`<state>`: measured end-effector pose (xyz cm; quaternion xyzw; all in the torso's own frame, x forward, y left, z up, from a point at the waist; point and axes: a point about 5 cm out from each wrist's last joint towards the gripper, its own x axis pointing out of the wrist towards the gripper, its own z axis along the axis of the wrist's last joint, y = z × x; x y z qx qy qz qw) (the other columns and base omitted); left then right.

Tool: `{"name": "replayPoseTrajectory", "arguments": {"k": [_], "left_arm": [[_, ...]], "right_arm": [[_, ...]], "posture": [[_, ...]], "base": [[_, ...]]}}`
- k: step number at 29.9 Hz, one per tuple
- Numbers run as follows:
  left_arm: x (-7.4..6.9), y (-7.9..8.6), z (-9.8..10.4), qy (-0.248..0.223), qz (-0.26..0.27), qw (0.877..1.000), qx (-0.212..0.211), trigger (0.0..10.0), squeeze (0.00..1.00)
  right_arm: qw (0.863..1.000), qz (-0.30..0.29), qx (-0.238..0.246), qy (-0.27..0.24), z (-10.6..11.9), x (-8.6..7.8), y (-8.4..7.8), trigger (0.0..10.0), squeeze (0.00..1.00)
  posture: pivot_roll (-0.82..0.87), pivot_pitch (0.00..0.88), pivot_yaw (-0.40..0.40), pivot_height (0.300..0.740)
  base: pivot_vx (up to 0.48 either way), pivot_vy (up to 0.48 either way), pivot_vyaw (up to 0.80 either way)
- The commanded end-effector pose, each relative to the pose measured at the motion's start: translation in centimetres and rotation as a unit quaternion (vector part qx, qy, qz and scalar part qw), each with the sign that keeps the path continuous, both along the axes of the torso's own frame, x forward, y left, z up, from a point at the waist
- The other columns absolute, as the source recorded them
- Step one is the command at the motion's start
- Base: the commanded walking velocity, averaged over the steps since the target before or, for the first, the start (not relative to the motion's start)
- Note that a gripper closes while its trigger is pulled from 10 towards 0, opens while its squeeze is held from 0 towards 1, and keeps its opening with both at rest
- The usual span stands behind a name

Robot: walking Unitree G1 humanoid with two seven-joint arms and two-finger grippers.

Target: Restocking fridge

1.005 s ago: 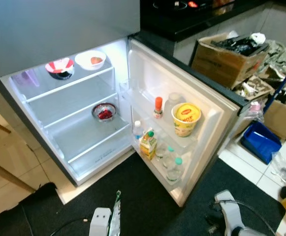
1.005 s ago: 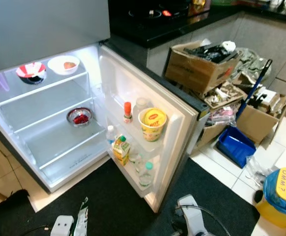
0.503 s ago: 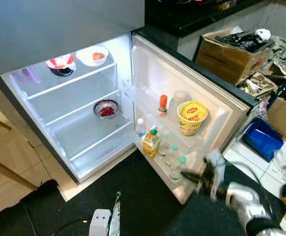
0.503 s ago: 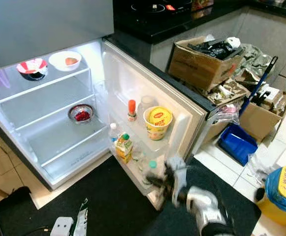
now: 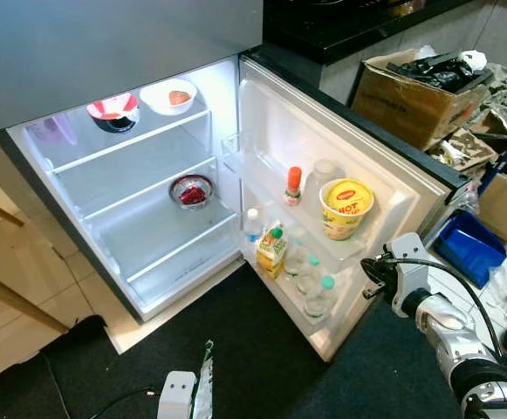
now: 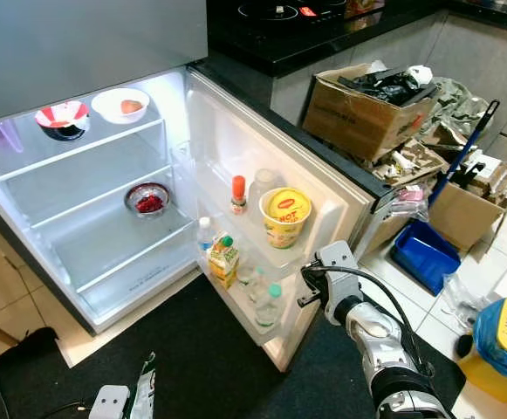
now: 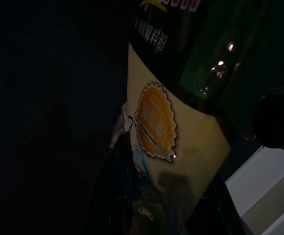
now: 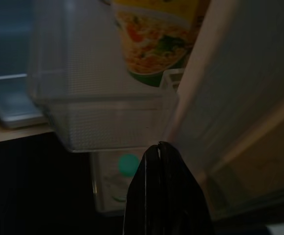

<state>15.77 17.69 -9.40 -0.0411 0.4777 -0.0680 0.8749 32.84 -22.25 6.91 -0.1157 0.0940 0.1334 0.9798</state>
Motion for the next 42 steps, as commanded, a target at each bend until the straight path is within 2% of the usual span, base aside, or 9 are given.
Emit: {"name": "replayPoseTrajectory", "arguments": {"k": [1,7,13,15,18,24,29,36,42], "left_arm": [[-0.6,0.0,-0.3,0.009,0.002,1.0,0.0,10.0,0.0],[-0.7,0.0,-0.3,0.009,0.001,1.0,0.0,10.0,0.0],[-0.7,0.1,-0.3,0.009,0.002,1.0,0.001,10.0,0.0],[-0.7,0.1,-0.3,0.01,0.002,1.0,0.002,10.0,0.0],[-0.7,0.1,-0.3,0.01,0.003,1.0,0.003,10.0,0.0],[-0.6,0.4,-0.3,0.009,0.016,1.0,0.009,10.0,0.0],[-0.4,0.6,-0.1,0.004,0.01,1.0,0.005,10.0,0.0],[-0.1,0.5,0.0,0.002,0.0,1.0,0.005,10.0,0.0],[-0.1,0.4,0.0,0.002,-0.005,1.0,0.003,10.0,0.0]], "right_arm": [[0.998,-0.056,-0.017,-0.021,0.9,0.2,-1.9,10.0,0.0],[0.99,-0.127,-0.048,-0.035,1.3,0.2,-3.7,10.0,0.0],[0.993,-0.115,-0.039,0.001,-0.2,-0.4,-3.2,10.0,0.0],[0.993,-0.07,-0.043,0.089,-3.6,-2.3,-1.9,10.0,0.0],[0.988,-0.06,-0.048,0.132,-5.3,-3.5,-1.6,10.0,0.0],[0.937,-0.118,-0.087,0.318,-12.4,-12.4,-3.4,10.0,0.0],[0.907,-0.136,-0.094,0.386,-14.6,-17.2,-4.0,10.0,0.0],[0.891,-0.144,-0.096,0.42,-15.7,-19.9,-4.0,10.0,0.0],[0.89,-0.145,-0.095,0.421,-15.8,-20.0,-3.8,10.0,0.0]], "posture": [[-0.12,0.112,-0.023,0.74],[-0.12,0.115,-0.027,0.74],[-0.12,0.115,-0.031,0.74],[-0.12,0.112,-0.032,0.74],[-0.12,0.112,-0.032,0.74],[-0.1,0.096,-0.037,0.74],[-0.11,0.094,-0.032,0.74],[-0.13,0.102,-0.016,0.74],[-0.13,0.104,-0.011,0.74]], "base": [[0.0,0.0,0.0],[0.0,0.0,0.0],[0.0,0.0,0.0],[0.0,0.0,0.0],[0.0,0.0,0.0],[0.0,0.0,0.0],[0.0,0.0,0.0],[0.211,0.0,0.0],[0.344,0.0,0.0]]}}
